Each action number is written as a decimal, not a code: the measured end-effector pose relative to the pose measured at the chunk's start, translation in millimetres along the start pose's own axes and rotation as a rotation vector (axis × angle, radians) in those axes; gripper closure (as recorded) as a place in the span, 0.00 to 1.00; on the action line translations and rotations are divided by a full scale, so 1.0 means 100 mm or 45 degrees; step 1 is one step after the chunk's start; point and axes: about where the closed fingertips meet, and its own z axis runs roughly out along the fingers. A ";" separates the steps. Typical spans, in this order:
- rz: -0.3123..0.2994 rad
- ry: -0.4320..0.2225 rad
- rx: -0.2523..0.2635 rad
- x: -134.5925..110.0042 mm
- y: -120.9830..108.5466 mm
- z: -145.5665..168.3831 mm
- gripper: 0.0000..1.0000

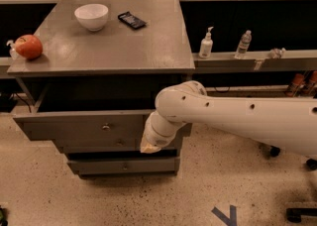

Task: Close top drawer

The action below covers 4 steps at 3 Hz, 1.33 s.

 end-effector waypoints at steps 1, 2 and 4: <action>0.011 -0.154 -0.033 -0.11 0.03 0.30 1.00; -0.007 -0.259 0.048 -0.24 0.08 0.40 1.00; -0.005 -0.303 0.123 -0.33 -0.02 0.40 1.00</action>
Offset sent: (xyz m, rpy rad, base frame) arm -0.0111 0.0580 -0.0281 0.3251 -0.1786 0.0032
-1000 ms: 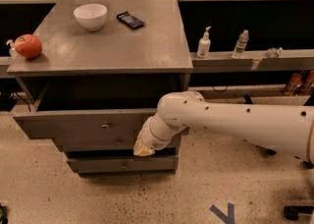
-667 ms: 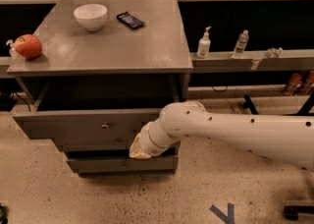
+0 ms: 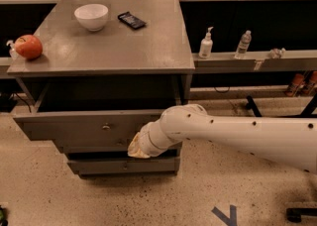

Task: Close top drawer

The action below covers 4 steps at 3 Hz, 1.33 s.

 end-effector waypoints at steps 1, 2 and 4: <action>-0.035 -0.048 0.036 0.00 0.00 0.31 1.00; -0.056 -0.107 0.087 0.05 0.00 0.52 1.00; -0.065 -0.164 0.102 0.08 -0.10 0.65 1.00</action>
Offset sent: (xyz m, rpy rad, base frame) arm 0.0151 0.0303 -0.0555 0.1175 -0.1153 0.0108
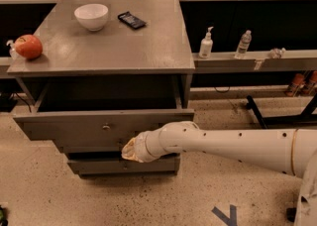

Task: Close top drawer

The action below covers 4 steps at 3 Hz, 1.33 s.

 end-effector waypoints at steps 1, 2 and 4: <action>0.002 -0.041 -0.016 0.05 -0.17 0.02 1.00; 0.000 -0.081 -0.023 0.08 -0.45 -0.01 1.00; 0.012 -0.093 -0.072 0.16 -0.88 -0.04 1.00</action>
Offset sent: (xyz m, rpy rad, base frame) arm 0.0864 -0.0160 0.0275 0.0946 0.0096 0.0456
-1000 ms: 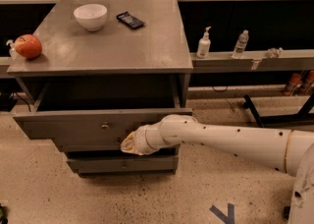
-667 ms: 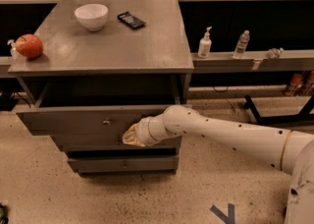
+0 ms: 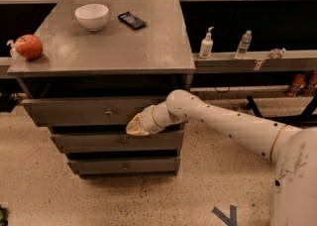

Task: Close top drawer

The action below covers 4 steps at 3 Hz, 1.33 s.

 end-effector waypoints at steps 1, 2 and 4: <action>0.003 -0.003 -0.005 0.04 -0.06 -0.03 1.00; 0.004 -0.003 -0.006 0.04 -0.06 -0.04 1.00; -0.015 0.061 -0.072 0.03 0.46 0.09 1.00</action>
Offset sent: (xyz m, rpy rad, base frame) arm -0.0394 -0.0064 -0.0148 -0.0435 0.0180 0.0331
